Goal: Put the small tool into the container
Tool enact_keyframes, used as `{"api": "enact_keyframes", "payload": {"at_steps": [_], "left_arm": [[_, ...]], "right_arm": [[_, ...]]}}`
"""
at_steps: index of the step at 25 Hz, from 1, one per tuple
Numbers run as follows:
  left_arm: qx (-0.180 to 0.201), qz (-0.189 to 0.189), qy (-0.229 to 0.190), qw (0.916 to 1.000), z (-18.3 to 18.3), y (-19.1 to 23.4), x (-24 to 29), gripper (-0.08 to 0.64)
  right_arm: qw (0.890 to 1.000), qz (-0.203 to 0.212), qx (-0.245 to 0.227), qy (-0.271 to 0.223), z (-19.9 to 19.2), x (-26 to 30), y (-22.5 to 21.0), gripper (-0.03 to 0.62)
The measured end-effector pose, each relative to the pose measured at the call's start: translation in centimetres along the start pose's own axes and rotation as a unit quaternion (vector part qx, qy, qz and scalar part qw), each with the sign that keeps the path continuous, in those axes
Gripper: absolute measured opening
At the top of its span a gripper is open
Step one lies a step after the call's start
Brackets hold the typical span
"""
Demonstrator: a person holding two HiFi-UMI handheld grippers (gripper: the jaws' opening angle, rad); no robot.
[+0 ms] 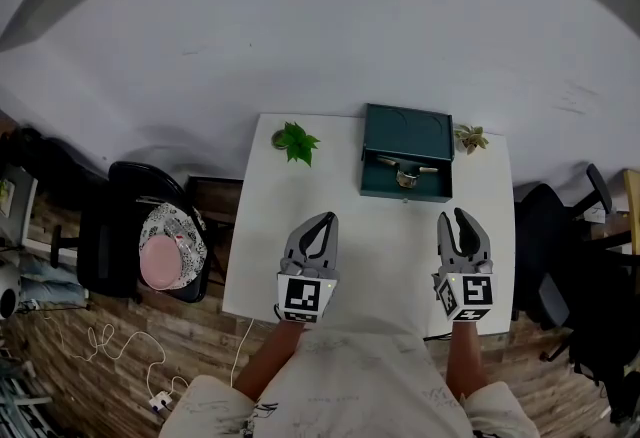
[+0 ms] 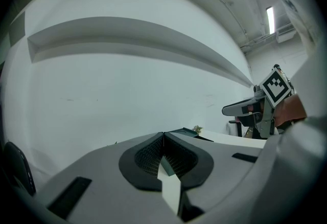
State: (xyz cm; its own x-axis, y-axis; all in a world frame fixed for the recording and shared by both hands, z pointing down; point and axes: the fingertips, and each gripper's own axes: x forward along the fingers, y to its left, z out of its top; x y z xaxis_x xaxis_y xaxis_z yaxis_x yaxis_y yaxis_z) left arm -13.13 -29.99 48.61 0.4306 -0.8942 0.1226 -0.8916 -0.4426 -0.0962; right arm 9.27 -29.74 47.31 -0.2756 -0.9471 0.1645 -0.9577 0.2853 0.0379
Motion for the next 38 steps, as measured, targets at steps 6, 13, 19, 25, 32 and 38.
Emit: {"api": "enact_keyframes", "payload": {"at_steps": [6,13,19,25,32,38], "left_arm": [[0.006,0.012,-0.024,0.9996,1.03,0.27,-0.36,0.006],[0.005,0.014,-0.023,0.9996,0.95,0.37,-0.35,0.006],[-0.006,0.015,-0.008,0.9998,0.46,0.4,-0.39,0.006],[0.002,0.014,-0.012,0.9998,0.55,0.15,-0.33,0.006],[0.006,0.012,-0.016,0.9998,0.75,0.03,-0.11,0.006],[0.004,0.011,-0.014,0.9998,0.6,-0.22,-0.17,0.006]], "right_arm": [[1.0,-0.022,-0.008,-0.003,-0.03,-0.16,-0.4,0.121],[1.0,-0.017,-0.004,-0.007,-0.12,-0.21,-0.17,0.121],[1.0,-0.016,-0.003,-0.006,-0.24,-0.2,-0.21,0.121],[1.0,-0.013,-0.004,-0.002,-0.45,-0.21,-0.17,0.121],[1.0,-0.009,0.0,-0.001,-0.54,-0.08,-0.18,0.117],[1.0,-0.004,0.0,-0.001,-0.61,-0.18,-0.06,0.092]]}}
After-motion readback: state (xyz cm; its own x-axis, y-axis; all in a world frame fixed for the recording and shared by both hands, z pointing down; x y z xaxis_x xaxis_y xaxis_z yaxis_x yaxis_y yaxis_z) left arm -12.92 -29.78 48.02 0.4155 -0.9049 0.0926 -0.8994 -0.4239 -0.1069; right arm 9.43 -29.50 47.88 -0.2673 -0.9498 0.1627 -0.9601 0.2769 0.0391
